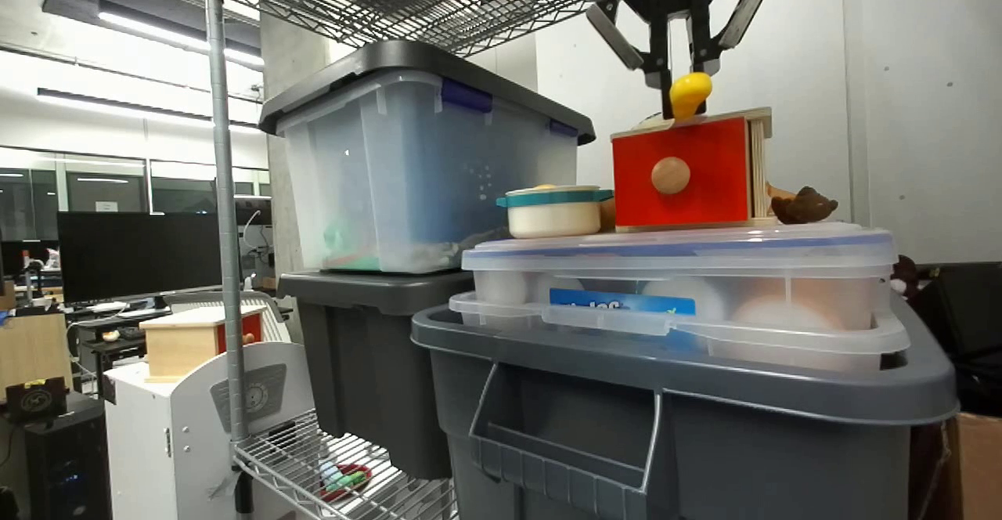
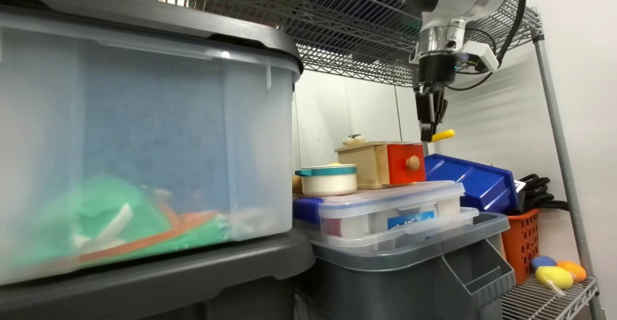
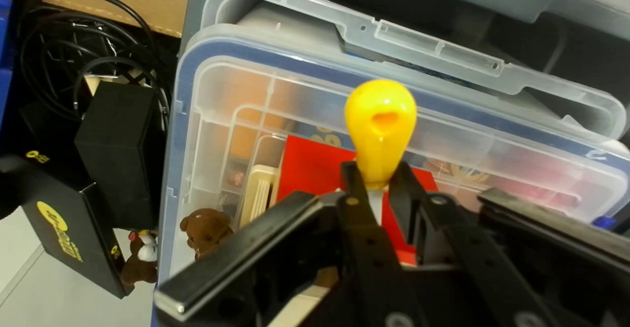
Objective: Open the red drawer, pick up the knife from the top of the drawer and put it in the red drawer
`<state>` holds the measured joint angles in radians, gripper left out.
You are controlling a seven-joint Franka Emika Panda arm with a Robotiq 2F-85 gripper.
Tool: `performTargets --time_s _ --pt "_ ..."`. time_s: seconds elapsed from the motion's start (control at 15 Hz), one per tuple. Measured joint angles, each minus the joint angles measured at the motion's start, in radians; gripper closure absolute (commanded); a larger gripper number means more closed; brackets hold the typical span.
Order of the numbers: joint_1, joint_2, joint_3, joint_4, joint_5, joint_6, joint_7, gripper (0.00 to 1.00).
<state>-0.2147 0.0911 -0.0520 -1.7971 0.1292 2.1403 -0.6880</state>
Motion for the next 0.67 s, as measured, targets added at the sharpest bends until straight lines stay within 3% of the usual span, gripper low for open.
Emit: performTargets --time_s 0.67 --pt "0.0 -0.001 -0.008 0.0 0.0 0.0 0.0 0.95"
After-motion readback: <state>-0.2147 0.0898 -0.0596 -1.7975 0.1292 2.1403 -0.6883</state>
